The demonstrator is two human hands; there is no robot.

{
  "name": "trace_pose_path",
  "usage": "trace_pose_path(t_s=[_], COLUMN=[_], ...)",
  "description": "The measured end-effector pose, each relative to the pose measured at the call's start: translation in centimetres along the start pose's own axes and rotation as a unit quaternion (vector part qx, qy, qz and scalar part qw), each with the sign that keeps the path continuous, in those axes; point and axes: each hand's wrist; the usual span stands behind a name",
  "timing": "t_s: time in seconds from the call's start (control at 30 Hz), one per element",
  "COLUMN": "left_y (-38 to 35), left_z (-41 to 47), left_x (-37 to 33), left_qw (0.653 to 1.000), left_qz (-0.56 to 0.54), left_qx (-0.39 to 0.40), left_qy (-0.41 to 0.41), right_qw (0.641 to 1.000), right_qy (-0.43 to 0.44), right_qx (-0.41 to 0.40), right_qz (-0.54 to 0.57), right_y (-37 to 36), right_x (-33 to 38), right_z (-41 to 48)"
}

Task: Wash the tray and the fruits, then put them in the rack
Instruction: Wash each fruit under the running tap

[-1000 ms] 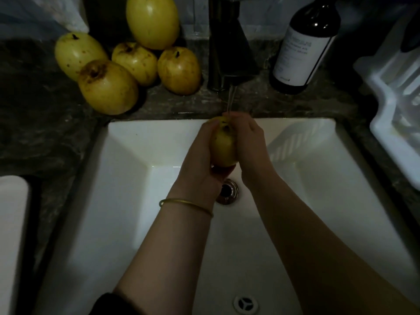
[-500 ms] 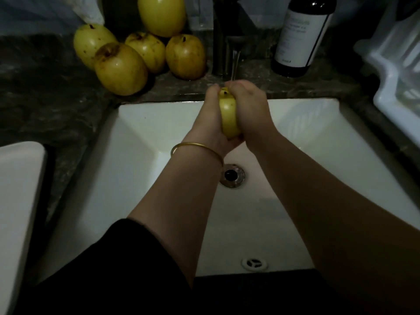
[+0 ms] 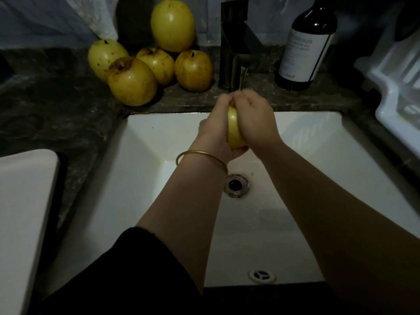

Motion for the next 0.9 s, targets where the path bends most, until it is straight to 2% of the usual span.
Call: trace_pose_path(t_s=[0.23, 0.4, 0.47, 0.6, 0.67, 0.77, 0.9], left_y=[0.2, 0.2, 0.3, 0.5, 0.9, 0.9, -0.2], left_z=[0.5, 0.2, 0.1, -0.1, 0.0, -0.2, -0.6], left_x=[-0.4, -0.5, -0.6, -1.0, -1.1, -1.3, -1.1], left_qw=[0.999, 0.998, 0.995, 0.982, 0.976, 0.984, 0.997], left_qz=[-0.02, -0.011, -0.046, -0.12, -0.142, -0.089, -0.03], left_qx=[0.027, 0.024, 0.029, 0.042, 0.055, 0.049, 0.038], left_qy=[0.027, 0.065, 0.08, 0.139, 0.157, 0.147, 0.063], right_qw=[0.976, 0.971, 0.965, 0.915, 0.896, 0.897, 0.885], right_qy=[-0.055, -0.062, -0.069, -0.097, -0.12, -0.156, -0.178], right_qx=[0.09, 0.094, 0.089, 0.095, 0.111, 0.098, 0.033], right_qz=[0.193, 0.211, 0.238, 0.38, 0.412, 0.403, 0.428], right_y=[1.6, 1.7, 1.8, 2.1, 1.8, 1.6, 2.0], right_x=[0.4, -0.1, -0.3, -0.2, -0.2, -0.1, 0.1], right_z=[-0.4, -0.5, -0.5, -0.5, -0.5, -0.4, 0.1])
Point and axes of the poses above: each hand's wrist, its own z-axis towards the middle knuckle, its own y-axis out of the back of the hand, x = y × z, and after that the axes turned 14 degrees about x, right-handed
